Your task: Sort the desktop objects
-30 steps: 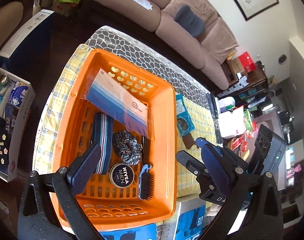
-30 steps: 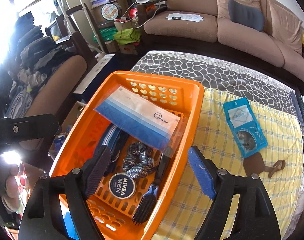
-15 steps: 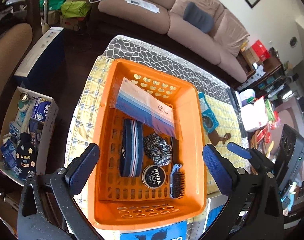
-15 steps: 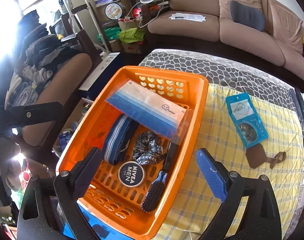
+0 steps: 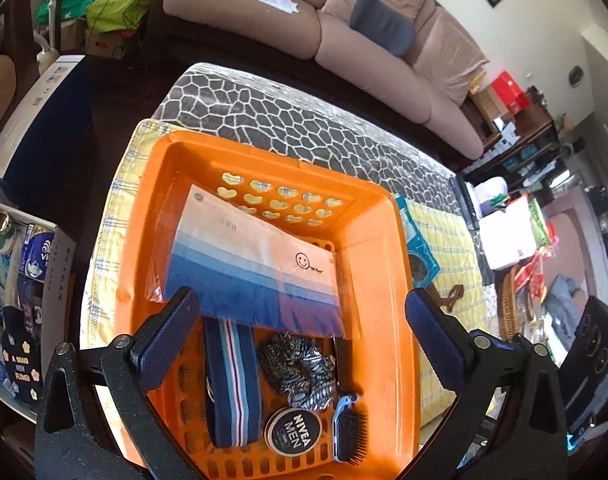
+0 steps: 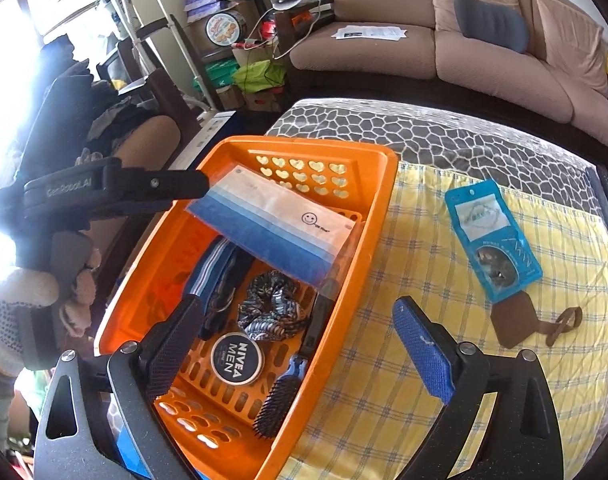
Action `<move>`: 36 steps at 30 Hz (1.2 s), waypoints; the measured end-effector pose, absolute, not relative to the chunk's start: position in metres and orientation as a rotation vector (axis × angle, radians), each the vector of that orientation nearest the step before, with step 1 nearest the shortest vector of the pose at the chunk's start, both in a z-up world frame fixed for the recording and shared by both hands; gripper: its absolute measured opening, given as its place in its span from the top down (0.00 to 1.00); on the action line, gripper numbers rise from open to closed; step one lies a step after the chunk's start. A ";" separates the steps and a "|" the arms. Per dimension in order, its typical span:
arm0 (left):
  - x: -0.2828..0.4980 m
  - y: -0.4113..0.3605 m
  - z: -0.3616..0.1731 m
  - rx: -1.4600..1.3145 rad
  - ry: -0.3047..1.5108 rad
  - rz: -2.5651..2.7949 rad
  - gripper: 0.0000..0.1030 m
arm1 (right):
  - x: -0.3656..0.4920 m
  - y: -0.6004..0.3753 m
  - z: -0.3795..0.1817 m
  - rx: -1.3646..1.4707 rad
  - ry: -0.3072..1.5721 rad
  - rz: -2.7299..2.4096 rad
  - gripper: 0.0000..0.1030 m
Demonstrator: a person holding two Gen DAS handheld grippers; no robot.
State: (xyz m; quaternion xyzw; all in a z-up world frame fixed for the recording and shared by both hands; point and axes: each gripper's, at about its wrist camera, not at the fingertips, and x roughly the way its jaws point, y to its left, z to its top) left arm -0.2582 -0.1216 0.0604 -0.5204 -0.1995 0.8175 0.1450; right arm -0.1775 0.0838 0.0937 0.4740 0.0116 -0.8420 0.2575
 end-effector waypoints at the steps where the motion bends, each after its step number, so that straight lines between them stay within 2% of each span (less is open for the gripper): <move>1: -0.263 -0.119 0.056 -1.514 -0.571 2.349 0.00 | -0.178 0.086 0.093 1.283 0.031 -2.286 0.06; 7: -0.279 -0.105 0.025 -1.622 -0.563 2.308 0.00 | -0.186 0.108 0.087 1.297 0.026 -2.312 0.06; 14: -0.277 -0.087 0.018 -1.679 -0.384 2.362 0.00 | -0.195 0.135 0.077 1.333 -0.016 -2.342 0.06; 27: -0.260 -0.045 -0.014 -1.882 0.154 2.397 0.00 | -0.192 0.168 0.080 1.342 -0.057 -2.395 0.06; 31: -0.252 -0.043 -0.008 -1.863 0.089 2.406 0.00 | -0.190 0.185 0.088 1.339 -0.074 -2.429 0.06; 36: -0.243 -0.045 0.044 -1.675 -0.056 2.487 0.00 | -0.190 0.213 0.100 1.327 -0.098 -2.481 0.06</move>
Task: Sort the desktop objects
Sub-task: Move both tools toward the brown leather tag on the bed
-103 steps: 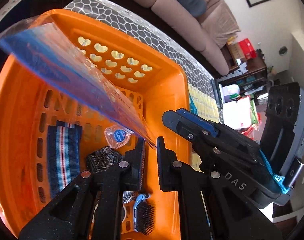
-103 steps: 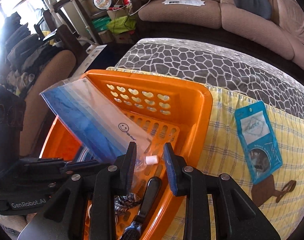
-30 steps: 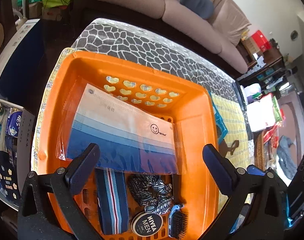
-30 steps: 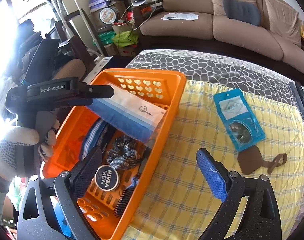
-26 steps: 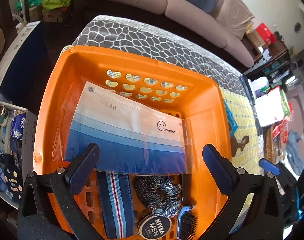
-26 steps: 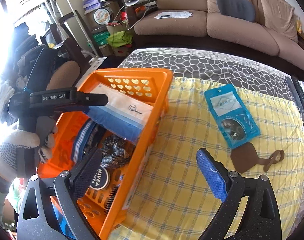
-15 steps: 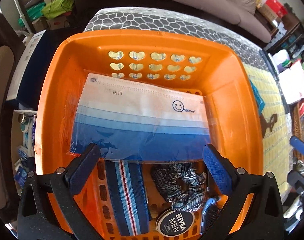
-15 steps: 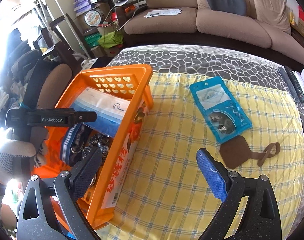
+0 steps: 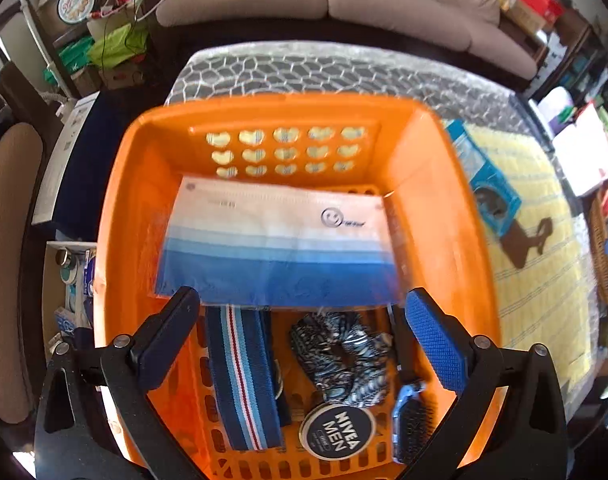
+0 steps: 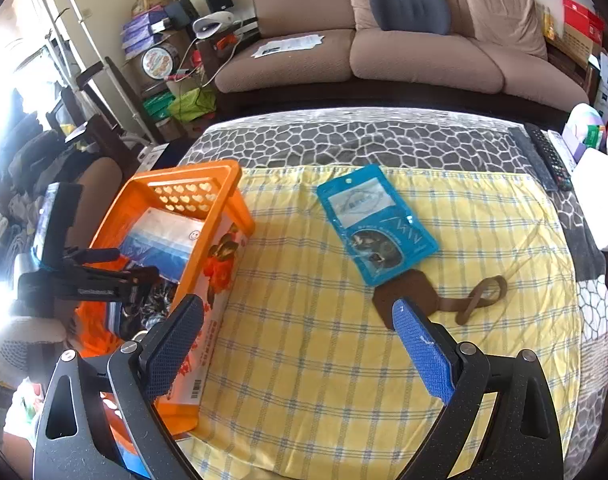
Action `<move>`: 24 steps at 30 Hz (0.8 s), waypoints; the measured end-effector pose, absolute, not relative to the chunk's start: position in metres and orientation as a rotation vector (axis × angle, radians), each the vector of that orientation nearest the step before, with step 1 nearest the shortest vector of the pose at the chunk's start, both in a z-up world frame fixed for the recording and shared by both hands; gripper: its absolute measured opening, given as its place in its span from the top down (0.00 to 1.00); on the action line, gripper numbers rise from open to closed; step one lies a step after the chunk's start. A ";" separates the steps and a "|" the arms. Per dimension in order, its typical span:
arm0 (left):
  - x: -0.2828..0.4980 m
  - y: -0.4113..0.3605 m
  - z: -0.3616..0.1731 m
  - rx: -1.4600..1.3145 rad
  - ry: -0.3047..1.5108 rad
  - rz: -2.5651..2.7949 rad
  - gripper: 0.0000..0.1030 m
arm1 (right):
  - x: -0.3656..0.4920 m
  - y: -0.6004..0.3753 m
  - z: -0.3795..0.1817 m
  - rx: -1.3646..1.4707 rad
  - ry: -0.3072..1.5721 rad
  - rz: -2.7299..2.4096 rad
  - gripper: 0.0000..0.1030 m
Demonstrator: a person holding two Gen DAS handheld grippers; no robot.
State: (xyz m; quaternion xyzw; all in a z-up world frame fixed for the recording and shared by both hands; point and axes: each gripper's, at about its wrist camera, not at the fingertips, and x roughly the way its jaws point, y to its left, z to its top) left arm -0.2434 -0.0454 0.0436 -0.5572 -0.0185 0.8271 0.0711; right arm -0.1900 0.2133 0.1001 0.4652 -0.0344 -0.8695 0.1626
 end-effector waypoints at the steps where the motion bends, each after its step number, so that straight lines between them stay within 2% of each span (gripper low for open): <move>1: -0.241 -0.042 0.055 -1.639 -0.070 2.484 0.00 | -0.191 0.220 0.102 1.328 -0.103 -2.492 0.06; 6: -0.231 -0.006 0.097 -1.505 -0.061 2.438 0.00 | -0.195 0.258 0.101 1.358 -0.146 -2.541 0.06; 11: -0.229 0.052 0.105 -1.475 -0.068 2.327 0.00 | -0.196 0.293 0.090 1.400 -0.173 -2.571 0.06; 16: -0.230 0.114 0.088 -1.495 -0.033 2.253 0.00 | -0.195 0.327 0.077 1.437 -0.209 -2.590 0.06; 22: -0.225 0.172 0.042 -1.573 0.036 2.166 0.00 | -0.203 0.368 0.056 1.488 -0.324 -2.580 0.06; 24: -0.225 0.186 0.023 -1.606 0.049 2.142 0.00 | -0.209 0.380 0.048 1.498 -0.383 -2.563 0.10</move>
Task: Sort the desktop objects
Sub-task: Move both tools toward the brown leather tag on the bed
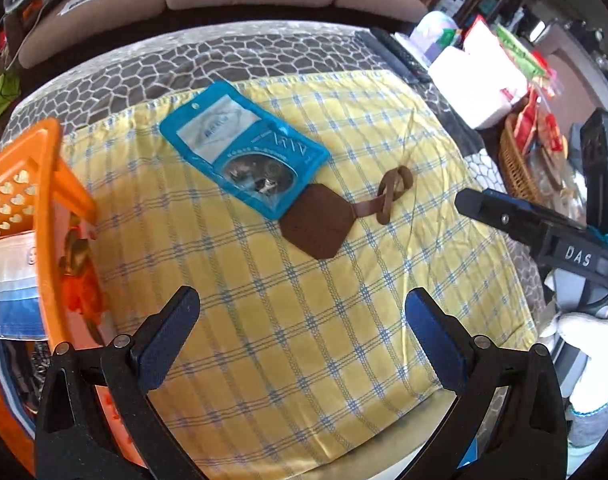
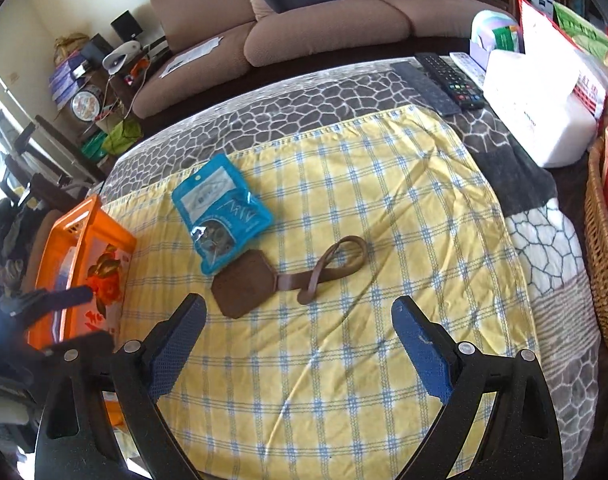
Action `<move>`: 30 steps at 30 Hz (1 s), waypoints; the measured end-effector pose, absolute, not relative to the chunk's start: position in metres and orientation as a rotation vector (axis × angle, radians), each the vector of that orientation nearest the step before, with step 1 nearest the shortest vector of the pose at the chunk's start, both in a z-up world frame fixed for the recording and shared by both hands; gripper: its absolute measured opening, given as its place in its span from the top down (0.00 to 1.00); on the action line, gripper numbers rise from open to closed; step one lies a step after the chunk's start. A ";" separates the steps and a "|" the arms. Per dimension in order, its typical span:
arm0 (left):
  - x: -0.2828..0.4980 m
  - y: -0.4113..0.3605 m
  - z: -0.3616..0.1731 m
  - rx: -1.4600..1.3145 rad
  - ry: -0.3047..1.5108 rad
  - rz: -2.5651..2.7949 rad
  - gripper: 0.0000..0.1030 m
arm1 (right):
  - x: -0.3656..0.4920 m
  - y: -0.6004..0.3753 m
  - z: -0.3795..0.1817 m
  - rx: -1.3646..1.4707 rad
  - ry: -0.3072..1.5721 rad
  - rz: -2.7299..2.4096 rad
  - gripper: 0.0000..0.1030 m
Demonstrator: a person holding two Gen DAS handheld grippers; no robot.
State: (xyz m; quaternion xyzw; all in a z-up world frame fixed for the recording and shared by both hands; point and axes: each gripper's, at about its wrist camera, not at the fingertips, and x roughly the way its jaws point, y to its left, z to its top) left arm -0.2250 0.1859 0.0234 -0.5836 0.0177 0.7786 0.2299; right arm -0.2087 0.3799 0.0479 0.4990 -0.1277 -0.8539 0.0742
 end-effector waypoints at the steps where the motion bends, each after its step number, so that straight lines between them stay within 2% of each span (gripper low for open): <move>1: -0.225 0.192 0.014 -1.624 0.057 2.133 0.00 | -0.212 0.385 0.043 1.505 -0.406 -2.554 0.15; 2: -0.226 0.198 0.005 -1.643 0.067 2.127 0.00 | -0.216 0.389 0.038 1.511 -0.426 -2.546 0.19; 6: -0.232 0.218 -0.025 -1.694 0.111 2.117 0.06 | -0.233 0.399 0.018 1.557 -0.431 -2.530 0.21; 9: -0.236 0.228 -0.042 -1.721 0.169 2.141 0.10 | -0.248 0.402 0.004 1.593 -0.389 -2.523 0.27; 11: -0.239 0.231 -0.049 -1.728 0.187 2.148 0.12 | -0.256 0.402 -0.002 1.611 -0.347 -2.527 0.40; 13: -0.241 0.232 -0.054 -1.732 0.175 2.146 0.12 | -0.264 0.402 -0.006 1.615 -0.329 -2.518 0.45; 23: -0.246 0.241 -0.058 -1.710 0.216 2.166 0.12 | -0.283 0.385 -0.033 1.681 -0.233 -2.483 0.45; 24: -0.245 0.240 -0.057 -1.706 0.211 2.167 0.14 | -0.283 0.384 -0.036 1.690 -0.224 -2.477 0.45; 25: -0.246 0.240 -0.056 -1.701 0.207 2.170 0.19 | -0.283 0.383 -0.038 1.688 -0.211 -2.481 0.49; 26: -0.246 0.238 -0.055 -1.697 0.205 2.174 0.21 | -0.283 0.383 -0.037 1.671 -0.203 -2.486 0.65; 30: -0.248 0.233 -0.051 -1.688 0.188 2.173 0.39 | -0.281 0.385 -0.033 1.650 -0.223 -2.472 0.79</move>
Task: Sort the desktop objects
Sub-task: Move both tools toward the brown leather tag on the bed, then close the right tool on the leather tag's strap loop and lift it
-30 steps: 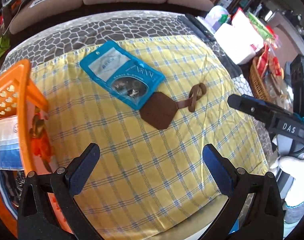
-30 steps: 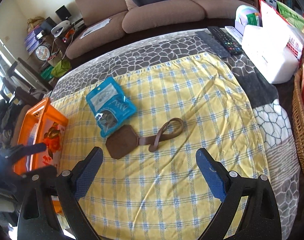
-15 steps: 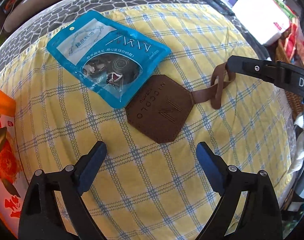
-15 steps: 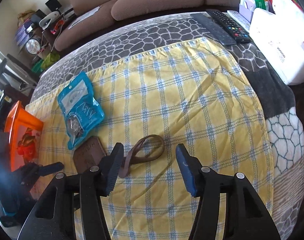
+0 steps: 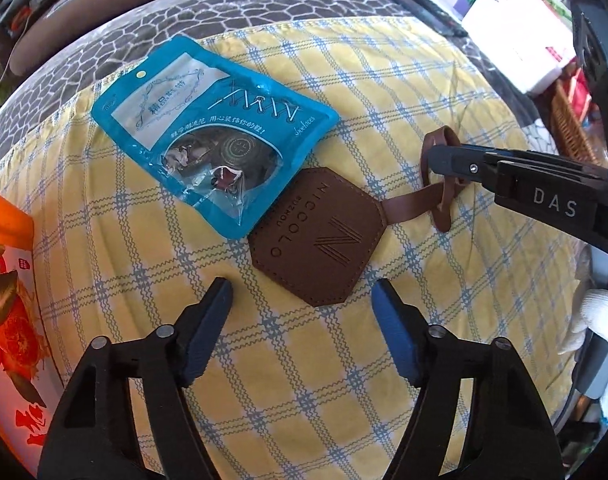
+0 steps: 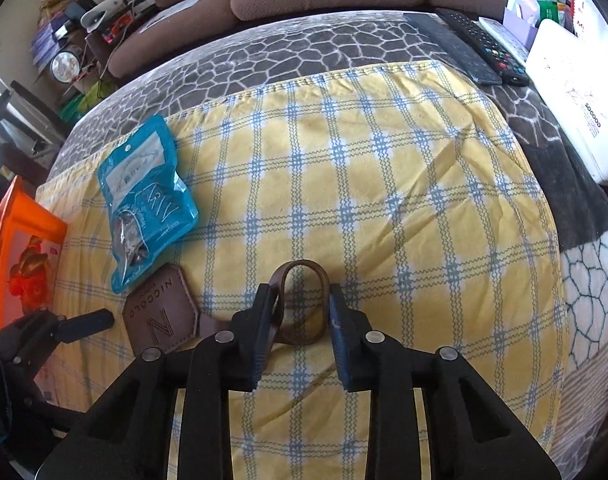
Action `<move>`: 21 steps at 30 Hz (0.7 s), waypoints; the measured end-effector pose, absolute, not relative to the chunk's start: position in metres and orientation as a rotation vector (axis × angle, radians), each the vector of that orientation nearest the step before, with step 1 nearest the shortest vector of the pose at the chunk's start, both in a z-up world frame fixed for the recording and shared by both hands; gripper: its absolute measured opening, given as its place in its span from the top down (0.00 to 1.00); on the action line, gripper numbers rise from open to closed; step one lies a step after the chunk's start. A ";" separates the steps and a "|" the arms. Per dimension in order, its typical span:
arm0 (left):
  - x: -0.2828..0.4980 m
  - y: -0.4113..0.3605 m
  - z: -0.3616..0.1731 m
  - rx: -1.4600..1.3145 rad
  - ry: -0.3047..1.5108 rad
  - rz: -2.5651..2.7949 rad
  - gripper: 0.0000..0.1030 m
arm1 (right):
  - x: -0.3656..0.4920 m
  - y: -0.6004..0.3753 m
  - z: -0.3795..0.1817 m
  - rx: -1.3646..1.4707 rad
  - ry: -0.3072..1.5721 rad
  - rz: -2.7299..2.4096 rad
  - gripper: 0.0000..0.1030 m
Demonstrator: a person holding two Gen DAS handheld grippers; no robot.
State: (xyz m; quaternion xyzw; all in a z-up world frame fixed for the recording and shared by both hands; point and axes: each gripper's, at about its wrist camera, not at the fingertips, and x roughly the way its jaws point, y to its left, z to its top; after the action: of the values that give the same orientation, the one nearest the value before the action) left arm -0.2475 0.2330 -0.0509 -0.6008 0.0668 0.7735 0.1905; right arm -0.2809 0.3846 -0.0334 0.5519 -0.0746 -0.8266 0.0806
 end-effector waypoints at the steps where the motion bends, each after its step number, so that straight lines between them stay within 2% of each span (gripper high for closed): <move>1: -0.247 0.231 -0.050 -1.682 0.171 2.163 0.47 | -0.280 0.384 -0.032 1.639 -0.226 -2.468 0.81; 5: -0.246 0.228 -0.047 -1.673 0.144 2.135 0.64 | -0.273 0.375 -0.021 1.587 -0.239 -2.425 0.84; 7: -0.247 0.225 -0.047 -1.682 0.101 2.112 0.81 | -0.270 0.368 -0.014 1.558 -0.258 -2.403 0.84; 9: -0.245 0.222 -0.045 -1.687 0.051 2.090 0.92 | -0.267 0.363 -0.005 1.521 -0.299 -2.383 0.84; 21: -0.226 0.193 0.021 -1.569 -0.070 2.124 0.93 | -0.246 0.324 0.077 1.382 -0.244 -2.394 0.84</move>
State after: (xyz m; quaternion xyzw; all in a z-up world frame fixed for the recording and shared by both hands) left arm -0.2260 0.1933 0.0210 -0.5756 -0.0256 0.7790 0.2475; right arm -0.2463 0.3237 0.0774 0.4896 -0.0865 -0.8483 0.1822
